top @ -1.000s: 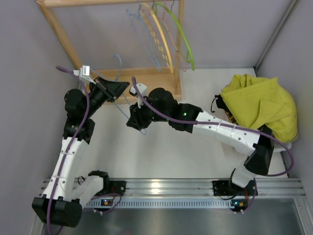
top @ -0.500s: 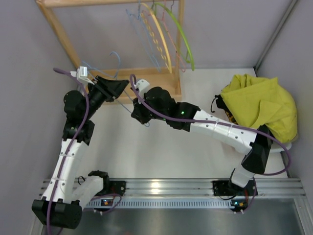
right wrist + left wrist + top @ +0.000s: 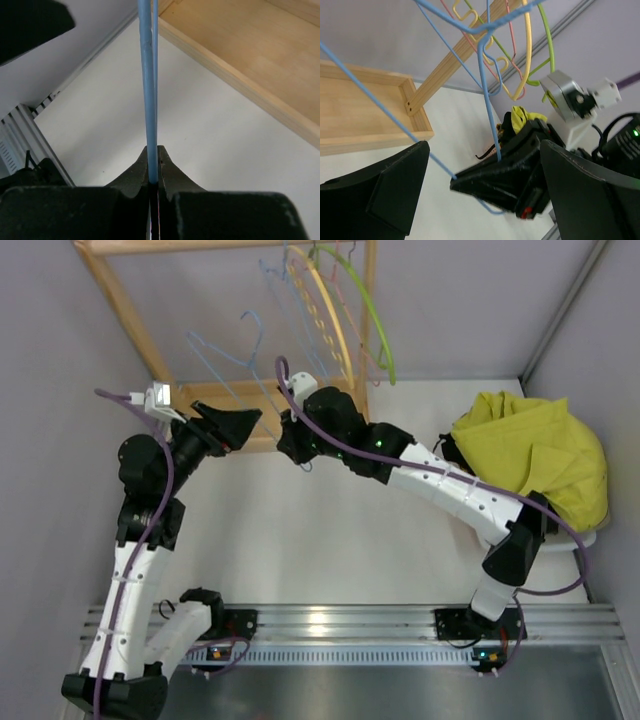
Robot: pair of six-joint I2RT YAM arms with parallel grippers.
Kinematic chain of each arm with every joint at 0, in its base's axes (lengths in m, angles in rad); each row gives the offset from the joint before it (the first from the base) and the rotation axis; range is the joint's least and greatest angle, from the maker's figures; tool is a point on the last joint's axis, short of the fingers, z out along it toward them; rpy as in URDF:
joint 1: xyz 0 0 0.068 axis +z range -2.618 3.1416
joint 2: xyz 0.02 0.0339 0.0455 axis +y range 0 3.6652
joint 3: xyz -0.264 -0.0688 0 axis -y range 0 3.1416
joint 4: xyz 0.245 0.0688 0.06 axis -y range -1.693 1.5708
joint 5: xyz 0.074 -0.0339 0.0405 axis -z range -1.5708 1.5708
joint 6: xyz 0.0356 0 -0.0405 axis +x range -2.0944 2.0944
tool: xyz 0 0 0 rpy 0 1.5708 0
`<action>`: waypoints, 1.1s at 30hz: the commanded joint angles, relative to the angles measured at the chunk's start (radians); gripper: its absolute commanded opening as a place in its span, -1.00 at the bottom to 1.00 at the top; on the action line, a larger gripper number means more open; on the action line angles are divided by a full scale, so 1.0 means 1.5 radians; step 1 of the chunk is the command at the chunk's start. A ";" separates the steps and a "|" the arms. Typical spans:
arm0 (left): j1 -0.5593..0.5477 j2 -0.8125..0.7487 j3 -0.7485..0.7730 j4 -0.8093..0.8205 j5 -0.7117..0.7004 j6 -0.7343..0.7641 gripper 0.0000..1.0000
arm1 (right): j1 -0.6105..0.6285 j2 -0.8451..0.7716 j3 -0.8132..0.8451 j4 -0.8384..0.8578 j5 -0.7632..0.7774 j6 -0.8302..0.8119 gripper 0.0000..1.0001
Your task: Remove the trousers from the hanger
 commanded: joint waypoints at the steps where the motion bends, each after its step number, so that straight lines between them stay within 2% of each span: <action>1: 0.003 -0.016 0.043 -0.022 -0.028 0.057 0.97 | -0.035 0.046 0.108 -0.054 -0.017 -0.058 -1.00; 5: 0.004 -0.026 0.053 -0.026 -0.048 0.066 0.97 | -0.078 0.109 0.234 -0.123 -0.056 -0.105 -1.00; 8: 0.005 -0.028 0.052 -0.027 -0.054 0.064 0.97 | -0.112 0.160 0.371 -0.160 -0.064 -0.141 -1.00; 12: 0.005 -0.025 0.041 -0.025 -0.053 0.057 0.97 | -0.140 0.200 0.441 -0.145 -0.057 -0.159 -1.00; 14: 0.005 -0.015 0.030 -0.011 -0.049 0.058 0.94 | -0.146 0.198 0.440 -0.115 -0.053 -0.160 -1.00; 17: 0.005 0.006 0.034 0.024 -0.045 0.051 0.76 | -0.147 0.190 0.428 -0.099 -0.053 -0.152 -1.00; 21: 0.003 0.044 0.059 0.084 -0.077 0.031 0.19 | -0.133 0.162 0.388 -0.094 0.004 -0.103 -1.00; 23: -0.002 0.072 0.075 0.092 -0.100 0.022 0.09 | -0.117 0.148 0.365 -0.093 0.050 -0.078 -1.00; 27: -0.023 0.103 0.086 0.092 -0.148 0.012 0.02 | -0.097 0.136 0.347 -0.085 0.073 -0.018 -1.00; 29: -0.024 0.109 0.070 0.082 -0.181 -0.020 0.10 | -0.097 0.125 0.329 -0.075 0.060 0.006 -1.00; 33: -0.024 0.121 0.058 0.081 -0.181 -0.040 0.15 | -0.089 0.107 0.314 -0.061 0.070 0.021 -1.00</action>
